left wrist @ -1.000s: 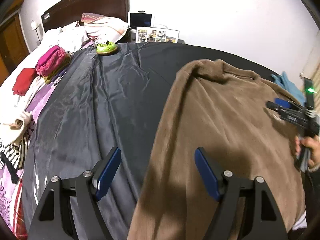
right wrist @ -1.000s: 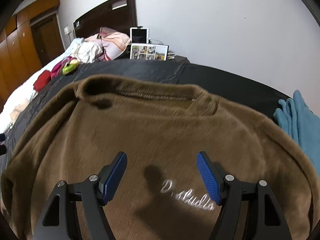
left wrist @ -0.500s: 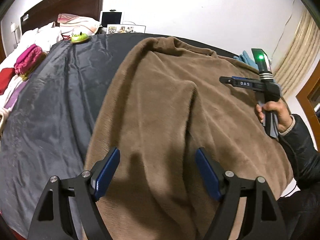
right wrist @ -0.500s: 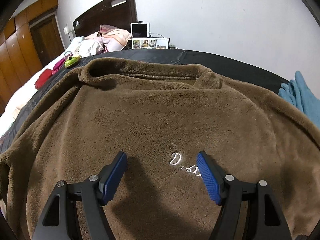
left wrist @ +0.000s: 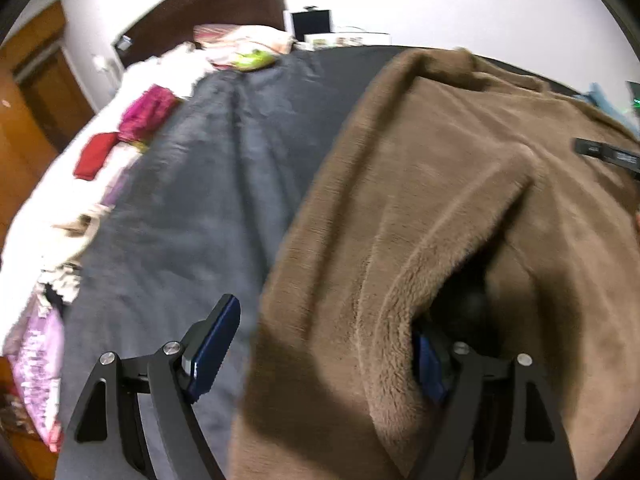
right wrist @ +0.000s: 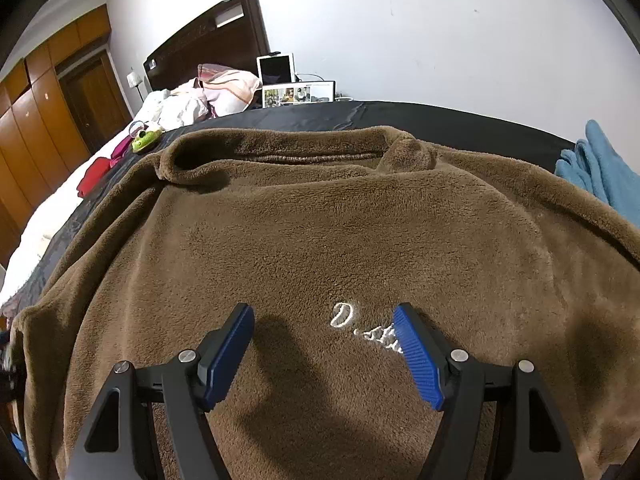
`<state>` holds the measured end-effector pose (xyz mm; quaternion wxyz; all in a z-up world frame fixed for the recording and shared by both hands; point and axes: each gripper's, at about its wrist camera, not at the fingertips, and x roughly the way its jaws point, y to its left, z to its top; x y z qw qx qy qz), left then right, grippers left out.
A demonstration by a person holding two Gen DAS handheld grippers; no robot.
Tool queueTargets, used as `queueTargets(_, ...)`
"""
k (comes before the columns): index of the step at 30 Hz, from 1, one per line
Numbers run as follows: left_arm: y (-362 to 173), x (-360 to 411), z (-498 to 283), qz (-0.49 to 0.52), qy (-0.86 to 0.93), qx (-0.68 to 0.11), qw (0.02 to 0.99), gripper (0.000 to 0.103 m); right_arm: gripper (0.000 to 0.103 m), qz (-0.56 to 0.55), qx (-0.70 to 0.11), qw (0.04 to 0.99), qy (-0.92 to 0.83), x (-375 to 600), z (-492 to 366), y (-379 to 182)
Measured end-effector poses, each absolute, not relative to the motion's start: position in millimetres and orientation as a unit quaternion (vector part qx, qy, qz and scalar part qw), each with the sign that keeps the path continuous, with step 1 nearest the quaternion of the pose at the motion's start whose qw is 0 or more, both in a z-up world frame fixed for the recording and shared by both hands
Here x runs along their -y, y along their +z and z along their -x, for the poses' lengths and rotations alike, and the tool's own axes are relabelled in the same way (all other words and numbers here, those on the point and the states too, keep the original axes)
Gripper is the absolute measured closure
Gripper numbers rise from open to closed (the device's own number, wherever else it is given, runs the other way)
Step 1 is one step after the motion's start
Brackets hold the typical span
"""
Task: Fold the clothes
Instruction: 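Spread the fleece flat on the bed, pressing it with both grippers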
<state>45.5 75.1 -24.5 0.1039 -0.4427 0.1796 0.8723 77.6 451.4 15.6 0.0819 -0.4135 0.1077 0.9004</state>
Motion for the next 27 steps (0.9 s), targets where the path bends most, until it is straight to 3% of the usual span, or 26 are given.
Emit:
queueTargets(6,-10.8,-54.8,-2.5,0.395,0.889,-0.230,0.011,0.021,0.029,0.414,-0.111,0.081,0.900,-453.0,-77.0,14.6)
queueTargets(11,3.6,-28.8,50.2,0.382,0.897,-0.217,-0.044,0.022,0.028,0.416,-0.110,0.081,0.899,-454.6,-75.4,14.6)
queueTargets(16,-6.2,-26.4,81.1,0.402,0.889,-0.214,-0.044,0.022,0.026,0.421,-0.100,0.082,0.898,-453.7,-72.5,13.9)
queueTargets(21,-17.6,-35.0,74.2,0.404,0.882,-0.238,-0.044,0.021,0.025,0.421,-0.102,0.079,0.898,-456.0,-72.7,13.0)
queueTargets(27,-13.8,-20.4,61.5,0.422,0.881,-0.211,-0.021,0.020,0.024,0.422,-0.097,0.079,0.898,-453.2,-72.6,12.8)
